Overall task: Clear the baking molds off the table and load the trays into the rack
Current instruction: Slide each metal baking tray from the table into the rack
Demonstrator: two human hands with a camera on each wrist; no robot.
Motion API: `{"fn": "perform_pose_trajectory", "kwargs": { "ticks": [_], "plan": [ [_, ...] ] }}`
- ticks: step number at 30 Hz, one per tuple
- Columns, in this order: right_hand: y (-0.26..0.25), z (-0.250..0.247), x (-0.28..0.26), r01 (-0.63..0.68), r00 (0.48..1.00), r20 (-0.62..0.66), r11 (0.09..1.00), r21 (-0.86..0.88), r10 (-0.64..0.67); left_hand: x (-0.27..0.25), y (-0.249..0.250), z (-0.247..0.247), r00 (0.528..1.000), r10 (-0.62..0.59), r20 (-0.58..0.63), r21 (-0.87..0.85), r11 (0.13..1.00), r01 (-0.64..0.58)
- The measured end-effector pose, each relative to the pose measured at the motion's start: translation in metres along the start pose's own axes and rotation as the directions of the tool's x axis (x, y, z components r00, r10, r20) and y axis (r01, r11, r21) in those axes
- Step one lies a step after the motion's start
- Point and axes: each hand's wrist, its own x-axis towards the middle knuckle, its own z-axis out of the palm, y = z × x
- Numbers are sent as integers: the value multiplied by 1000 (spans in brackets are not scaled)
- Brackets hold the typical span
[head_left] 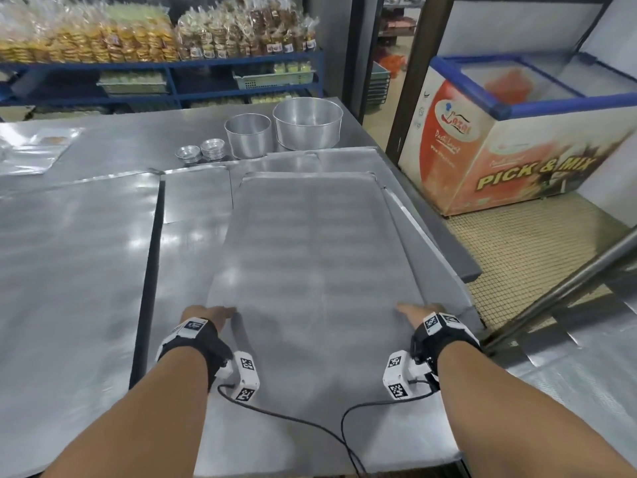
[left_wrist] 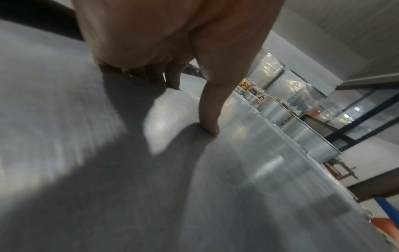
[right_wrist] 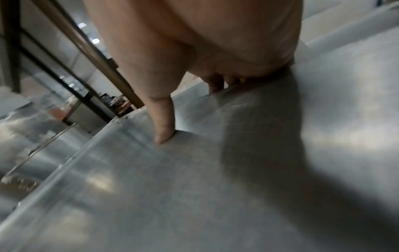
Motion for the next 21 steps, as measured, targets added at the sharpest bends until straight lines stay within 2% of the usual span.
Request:
{"fn": "perform_pose_trajectory", "kwargs": {
  "ticks": [4,10,13,15,18,21],
  "plan": [
    [-13,2,6,-40,999,27,999,9,39,4,5,7,998,-63,-12,39,997,63],
    [-17,-1,5,-67,995,77,998,-14,68,11,9,3,993,-117,7,-82,990,118],
    [-15,0,-8,-53,998,36,998,44,52,16,14,-2,996,-92,11,-69,993,92],
    [-18,3,-24,-10,999,46,999,-34,12,17,18,-10,999,-41,-4,-38,998,41],
    [-23,13,-57,30,999,23,985,-169,-26,23,20,-28,999,52,7,127,990,-53],
    [-18,26,-82,69,994,-66,977,-201,-84,25,20,-53,991,136,15,68,988,-136]
  ]
}}
